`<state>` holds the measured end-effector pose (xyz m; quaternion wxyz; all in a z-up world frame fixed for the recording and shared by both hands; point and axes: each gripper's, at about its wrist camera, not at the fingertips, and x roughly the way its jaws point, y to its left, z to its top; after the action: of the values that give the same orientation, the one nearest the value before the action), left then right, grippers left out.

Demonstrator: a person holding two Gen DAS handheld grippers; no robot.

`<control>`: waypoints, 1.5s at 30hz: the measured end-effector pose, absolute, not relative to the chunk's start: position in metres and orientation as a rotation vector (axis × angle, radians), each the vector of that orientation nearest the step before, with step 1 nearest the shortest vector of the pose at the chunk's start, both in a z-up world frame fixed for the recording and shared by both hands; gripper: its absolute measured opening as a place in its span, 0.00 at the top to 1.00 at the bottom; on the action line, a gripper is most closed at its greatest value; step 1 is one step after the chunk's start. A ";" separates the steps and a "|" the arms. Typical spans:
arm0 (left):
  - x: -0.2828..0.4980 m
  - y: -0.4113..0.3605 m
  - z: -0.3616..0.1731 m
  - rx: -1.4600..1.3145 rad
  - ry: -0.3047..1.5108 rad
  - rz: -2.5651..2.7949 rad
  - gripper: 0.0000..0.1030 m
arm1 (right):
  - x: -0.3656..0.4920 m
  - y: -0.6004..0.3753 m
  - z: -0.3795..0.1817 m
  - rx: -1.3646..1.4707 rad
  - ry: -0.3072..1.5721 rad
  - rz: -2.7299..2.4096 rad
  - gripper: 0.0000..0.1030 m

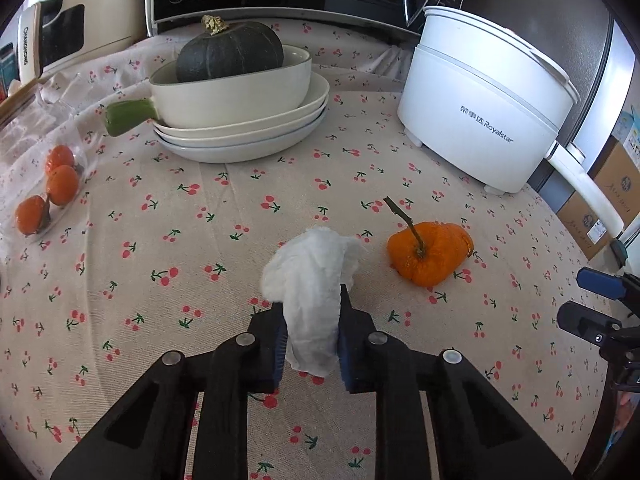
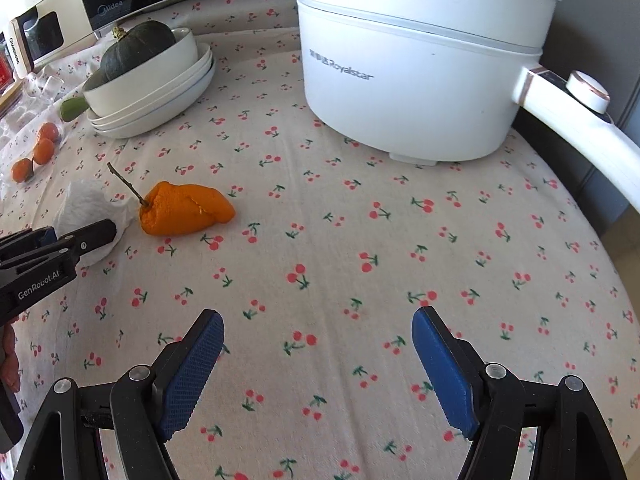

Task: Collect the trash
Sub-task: 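Grasp the white tissue with the left gripper while the right gripper grasps the orange pepper, then lift the tissue and pepper and carry both toward the brown bin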

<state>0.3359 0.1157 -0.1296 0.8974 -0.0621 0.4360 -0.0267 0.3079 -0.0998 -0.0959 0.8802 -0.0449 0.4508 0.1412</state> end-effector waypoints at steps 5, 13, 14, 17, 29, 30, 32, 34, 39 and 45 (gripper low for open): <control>0.329 0.139 -0.118 -0.161 0.895 -0.017 0.85 | 0.318 -0.067 -0.101 -0.113 0.944 0.316 0.21; 0.311 0.176 -0.116 -0.155 0.899 0.031 0.85 | 0.335 -0.020 -0.107 -0.134 0.956 0.350 0.19; 0.309 0.181 -0.117 -0.160 0.901 0.036 0.85 | 0.338 -0.015 -0.108 -0.137 0.957 0.353 0.19; 0.304 0.194 -0.118 -0.170 0.908 0.052 0.85 | 0.348 -0.003 -0.111 -0.125 0.960 0.361 0.18; 0.298 0.206 -0.120 -0.181 0.914 0.060 0.85 | 0.372 0.019 -0.123 -0.119 0.980 0.304 0.17; 0.298 0.205 -0.120 -0.181 0.914 0.057 0.85 | 0.373 0.018 -0.123 -0.117 0.985 0.296 0.18; 0.297 0.203 -0.119 -0.181 0.913 0.052 0.85 | 0.373 0.015 -0.123 -0.111 0.990 0.277 0.23; 0.297 0.200 -0.118 -0.177 0.913 0.046 0.85 | 0.373 0.010 -0.123 -0.087 1.005 0.291 0.38; 0.293 0.191 -0.112 -0.163 0.909 0.030 0.85 | 0.361 0.000 -0.115 -0.113 1.012 0.303 0.54; 0.277 0.182 -0.101 -0.170 0.906 0.008 0.85 | 0.328 -0.020 -0.092 -0.126 0.996 0.315 0.58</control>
<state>0.2774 0.1818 -0.1008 0.8957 -0.0821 0.4370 0.0037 0.3281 -0.0202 -0.0925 0.8648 -0.0604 0.4752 0.1505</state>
